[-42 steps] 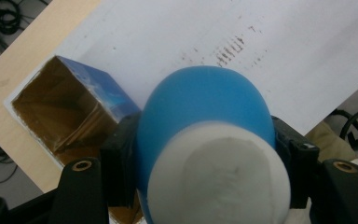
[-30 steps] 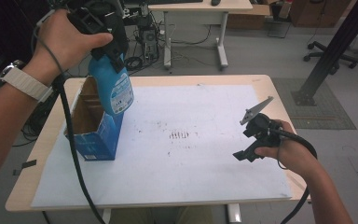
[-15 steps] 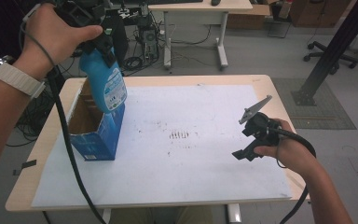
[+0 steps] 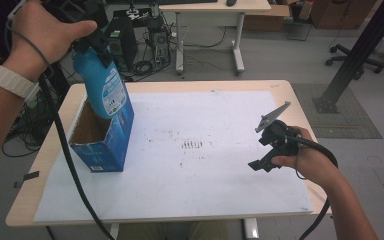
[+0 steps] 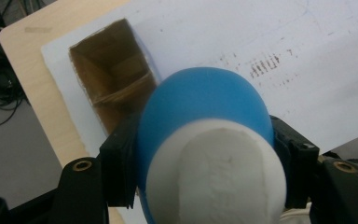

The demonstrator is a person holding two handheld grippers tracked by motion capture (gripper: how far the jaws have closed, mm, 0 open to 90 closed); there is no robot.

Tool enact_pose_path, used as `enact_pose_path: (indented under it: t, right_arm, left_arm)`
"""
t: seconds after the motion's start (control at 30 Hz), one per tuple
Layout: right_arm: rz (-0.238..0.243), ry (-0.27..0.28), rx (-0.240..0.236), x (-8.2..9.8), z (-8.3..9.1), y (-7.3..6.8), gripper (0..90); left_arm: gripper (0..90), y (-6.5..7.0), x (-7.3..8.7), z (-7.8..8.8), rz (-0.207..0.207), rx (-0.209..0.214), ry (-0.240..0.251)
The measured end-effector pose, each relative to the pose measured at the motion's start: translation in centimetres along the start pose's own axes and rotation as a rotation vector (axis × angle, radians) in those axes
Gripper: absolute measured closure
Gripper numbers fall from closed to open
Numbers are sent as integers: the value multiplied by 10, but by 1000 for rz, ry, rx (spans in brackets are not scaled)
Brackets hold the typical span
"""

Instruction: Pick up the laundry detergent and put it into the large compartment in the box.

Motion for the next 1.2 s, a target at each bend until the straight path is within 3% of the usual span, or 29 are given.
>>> enact_pose_path:
  t: [0.6,1.2]
  right_arm:
    - [5,5,-2,-3,-1,0,101]
    - [8,5,-6,-4,-3,0,101]
  left_arm:
    - [373,-29,3,4,134,-51,9]
    - [373,-49,7,-4,210,-82,13]
Point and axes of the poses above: each handheld gripper's, and its own axes: z roughly backward along the jaws, x roughly out of its underside, y roughly to its right, the point moved 4 cm from there along -z, roughly forward along the jaws, and after that the axes turned 14 degrees about x, right-handed, at the moved point
